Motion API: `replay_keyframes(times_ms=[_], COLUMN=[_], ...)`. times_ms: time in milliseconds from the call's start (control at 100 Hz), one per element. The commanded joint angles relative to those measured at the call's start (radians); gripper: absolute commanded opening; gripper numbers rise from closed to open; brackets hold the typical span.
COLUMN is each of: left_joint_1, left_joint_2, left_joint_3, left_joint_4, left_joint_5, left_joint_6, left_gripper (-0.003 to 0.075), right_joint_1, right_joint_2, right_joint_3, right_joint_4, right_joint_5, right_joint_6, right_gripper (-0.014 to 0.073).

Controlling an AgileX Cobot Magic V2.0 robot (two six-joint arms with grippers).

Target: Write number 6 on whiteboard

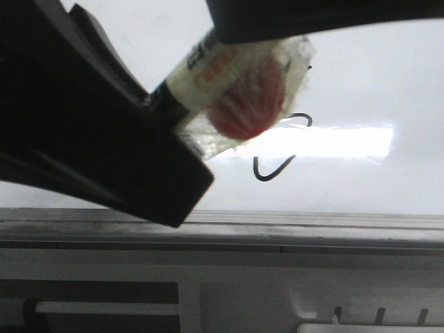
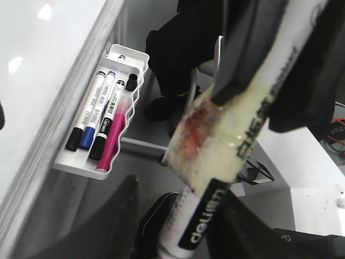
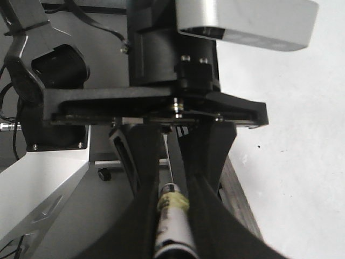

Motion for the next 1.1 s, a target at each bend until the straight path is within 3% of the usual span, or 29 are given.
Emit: replay_keyframes(times_ms=[0,180,330,420,550,730,990,1090], left_joint_1=[-0.005,-0.005,-0.005,-0.005,-0.005,-0.005,-0.005,-0.005], left_joint_2=[-0.003,-0.003,-0.003,-0.003,-0.003,-0.003,-0.003,-0.003], left_joint_3=[-0.033,-0.033,-0.033,-0.033,-0.033,-0.033,-0.033,-0.033], left_joint_4=[-0.102,-0.107,-0.111,-0.114,-0.114,-0.114,-0.114,-0.114], left_joint_5=[-0.04,-0.039,-0.034,-0.034,-0.033,-0.034,-0.036,-0.036], left_joint_6=[-0.001,-0.001,0.024,0.024,0.024,0.024,0.024,0.024], left_gripper=[0.0184,0.018,0.0329,0.0358,0.0272,-0.0022,-0.0019,-0.0019], right_joint_1=[0.001,0.001,0.001,0.001,0.001,0.001,0.001,0.001], right_joint_2=[-0.002,0.017,0.051,0.065,0.065,0.065,0.065,0.065], right_joint_3=[-0.036,-0.036,-0.036,-0.036,-0.036,-0.036,-0.036,-0.036], right_joint_4=[0.034,0.034,0.034,0.034,0.034,0.034,0.038,0.038], right_joint_5=[0.066,0.08,0.118,0.118,0.118,0.128,0.127,0.109], right_joint_6=[-0.002,0.013,0.013,0.013,0.013,0.013,0.031,0.049], right_gripper=[-0.0064,-0.0064,-0.0064,-0.0064,-0.0064,-0.0064,-0.0062,0.002])
